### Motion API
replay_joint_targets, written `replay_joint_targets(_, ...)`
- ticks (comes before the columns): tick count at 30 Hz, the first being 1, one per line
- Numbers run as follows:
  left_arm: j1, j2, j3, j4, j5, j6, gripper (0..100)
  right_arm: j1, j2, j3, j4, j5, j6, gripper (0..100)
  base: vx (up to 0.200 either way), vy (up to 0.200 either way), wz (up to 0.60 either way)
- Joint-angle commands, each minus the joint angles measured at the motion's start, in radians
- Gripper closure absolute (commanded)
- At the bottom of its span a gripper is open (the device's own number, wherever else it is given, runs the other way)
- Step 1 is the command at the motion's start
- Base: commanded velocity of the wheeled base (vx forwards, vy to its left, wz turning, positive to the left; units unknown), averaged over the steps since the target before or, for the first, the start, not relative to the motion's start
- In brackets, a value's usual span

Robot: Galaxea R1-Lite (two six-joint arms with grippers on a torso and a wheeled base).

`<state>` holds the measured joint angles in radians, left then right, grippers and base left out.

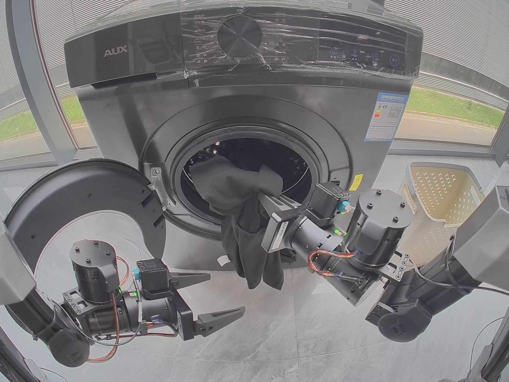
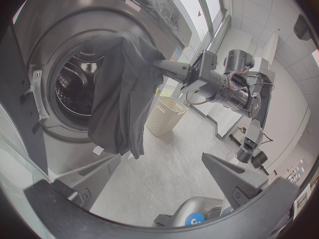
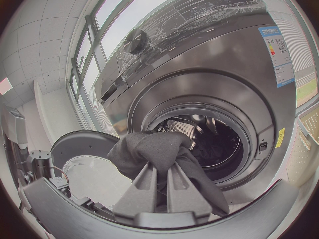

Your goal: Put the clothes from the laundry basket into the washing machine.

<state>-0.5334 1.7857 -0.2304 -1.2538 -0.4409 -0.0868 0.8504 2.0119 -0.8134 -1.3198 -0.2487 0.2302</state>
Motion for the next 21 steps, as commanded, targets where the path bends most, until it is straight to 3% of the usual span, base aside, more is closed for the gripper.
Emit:
replay_joint_targets(1, -0.016, 0.104, -0.006, -0.039, -0.004, -0.030, 0, 0.010, -0.004, 0.011, -0.003, -0.001, 0.000, 100, 0.000, 0.000, 0.00)
replay_joint_targets(5, -0.017, 0.141, -0.021, -0.095, -0.001, -0.083, 0, 0.015, -0.004, 0.011, -0.013, -0.001, -0.002, 100, 0.000, 0.000, 0.00)
replay_joint_targets(16, -0.013, 0.297, -0.053, -0.280, 0.010, -0.094, 0, 0.035, 0.001, 0.011, -0.016, -0.001, 0.000, 100, 0.000, 0.000, 0.00)
replay_joint_targets(21, -0.016, 0.334, -0.066, -0.292, 0.011, -0.100, 0, 0.035, 0.001, 0.013, -0.026, -0.001, -0.003, 100, 0.000, 0.000, 0.00)
